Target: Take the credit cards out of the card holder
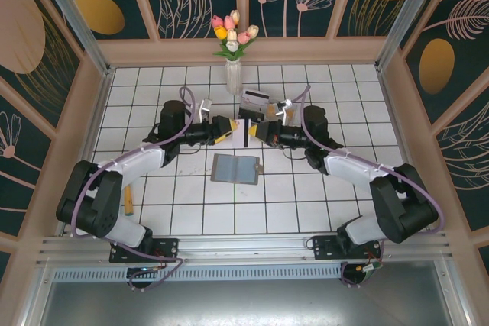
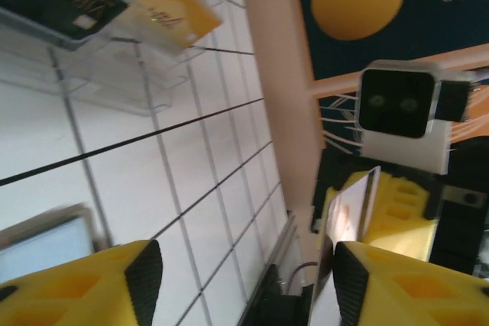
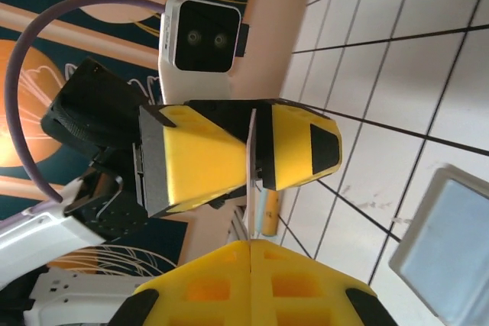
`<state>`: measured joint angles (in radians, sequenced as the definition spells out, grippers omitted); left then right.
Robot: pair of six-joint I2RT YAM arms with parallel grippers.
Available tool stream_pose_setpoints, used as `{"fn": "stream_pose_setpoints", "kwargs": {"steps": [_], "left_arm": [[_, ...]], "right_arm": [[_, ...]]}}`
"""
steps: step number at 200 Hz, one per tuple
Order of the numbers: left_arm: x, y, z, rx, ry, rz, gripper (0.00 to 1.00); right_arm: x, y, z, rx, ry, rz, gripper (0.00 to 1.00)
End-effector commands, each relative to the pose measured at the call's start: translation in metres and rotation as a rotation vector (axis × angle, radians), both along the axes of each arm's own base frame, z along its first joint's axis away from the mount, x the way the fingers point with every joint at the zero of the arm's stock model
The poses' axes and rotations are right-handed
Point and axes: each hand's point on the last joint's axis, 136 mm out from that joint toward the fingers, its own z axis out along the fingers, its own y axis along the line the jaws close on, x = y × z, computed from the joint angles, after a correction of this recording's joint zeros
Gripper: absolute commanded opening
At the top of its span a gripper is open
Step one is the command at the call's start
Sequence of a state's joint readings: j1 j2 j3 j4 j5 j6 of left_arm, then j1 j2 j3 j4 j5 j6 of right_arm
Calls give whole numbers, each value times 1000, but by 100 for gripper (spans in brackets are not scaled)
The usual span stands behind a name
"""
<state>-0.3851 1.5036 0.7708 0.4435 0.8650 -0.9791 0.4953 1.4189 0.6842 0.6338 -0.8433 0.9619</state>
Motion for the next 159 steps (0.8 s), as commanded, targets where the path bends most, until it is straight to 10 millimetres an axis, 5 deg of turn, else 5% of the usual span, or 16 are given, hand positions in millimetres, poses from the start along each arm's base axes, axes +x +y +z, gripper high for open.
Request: {"fn": "stream_pose_setpoints", "kwargs": {"steps": [1, 65, 100, 128, 159], "left_arm": [[-5, -7, 46, -117, -116, -58, 51], [-6, -8, 65, -147, -158, -65, 0], [2, -4, 77, -187, -153, 5, 0], [4, 1, 85, -231, -147, 55, 0], [8, 4, 81, -221, -124, 94, 0]], "right_arm": [[-5, 5, 26, 89, -59, 63, 0], [-4, 17, 38, 129, -61, 68, 0], [2, 18, 43, 183, -40, 17, 20], [6, 20, 51, 218, -43, 10, 19], [11, 20, 53, 223, -48, -12, 4]]}}
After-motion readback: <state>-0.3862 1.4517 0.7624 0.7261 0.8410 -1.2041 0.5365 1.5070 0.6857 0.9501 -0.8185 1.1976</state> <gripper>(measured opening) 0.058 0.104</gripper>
